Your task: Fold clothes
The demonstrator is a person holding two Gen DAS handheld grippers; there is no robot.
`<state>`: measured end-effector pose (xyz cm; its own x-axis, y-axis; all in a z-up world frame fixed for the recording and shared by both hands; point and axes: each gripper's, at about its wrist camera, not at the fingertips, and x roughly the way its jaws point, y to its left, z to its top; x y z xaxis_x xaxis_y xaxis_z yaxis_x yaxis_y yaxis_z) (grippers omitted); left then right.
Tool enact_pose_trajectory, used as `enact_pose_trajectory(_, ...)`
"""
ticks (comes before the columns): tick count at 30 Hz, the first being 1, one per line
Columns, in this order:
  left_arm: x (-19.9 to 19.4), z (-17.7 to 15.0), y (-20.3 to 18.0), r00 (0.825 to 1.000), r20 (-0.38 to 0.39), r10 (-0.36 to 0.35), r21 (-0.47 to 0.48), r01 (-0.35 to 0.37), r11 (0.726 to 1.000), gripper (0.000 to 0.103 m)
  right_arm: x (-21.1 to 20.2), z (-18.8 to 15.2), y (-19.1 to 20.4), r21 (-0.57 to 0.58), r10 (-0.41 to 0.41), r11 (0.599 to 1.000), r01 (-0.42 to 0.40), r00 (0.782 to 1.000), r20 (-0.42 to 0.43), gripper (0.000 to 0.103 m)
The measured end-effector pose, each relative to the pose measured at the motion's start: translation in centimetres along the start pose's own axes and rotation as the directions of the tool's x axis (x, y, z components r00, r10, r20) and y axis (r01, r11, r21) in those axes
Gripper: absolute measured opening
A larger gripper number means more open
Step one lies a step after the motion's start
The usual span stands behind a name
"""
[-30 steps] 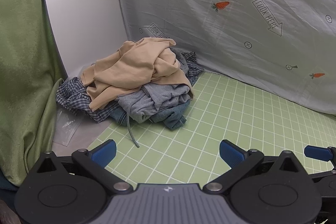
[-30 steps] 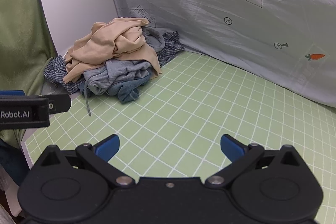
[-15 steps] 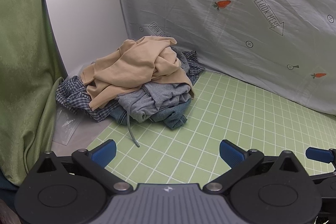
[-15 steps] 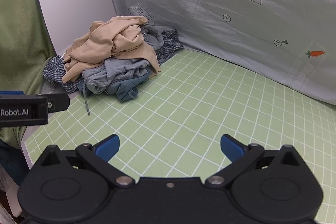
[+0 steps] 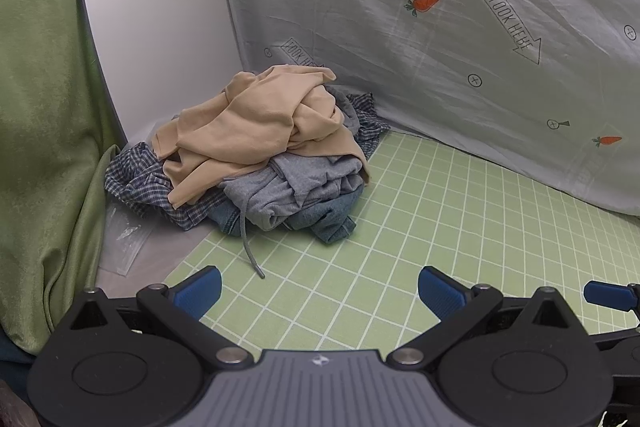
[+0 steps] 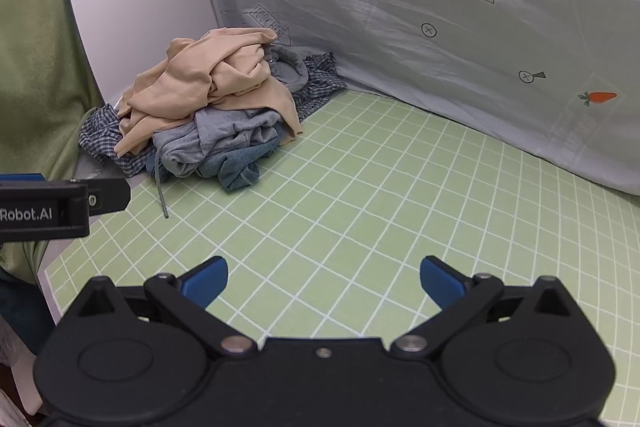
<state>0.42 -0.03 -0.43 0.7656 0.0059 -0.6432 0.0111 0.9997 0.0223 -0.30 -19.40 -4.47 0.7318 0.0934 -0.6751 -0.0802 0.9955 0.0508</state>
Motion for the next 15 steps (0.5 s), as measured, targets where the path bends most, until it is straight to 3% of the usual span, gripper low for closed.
enact_pose_trajectory(15, 0.09, -0.02, 0.01, 1.0, -0.004, 0.0, 0.005, 0.0, 1.0, 0.103, 0.07, 0.1, -0.14, 0.003, 0.001, 1.0, -0.001, 1.0, -0.002, 0.103)
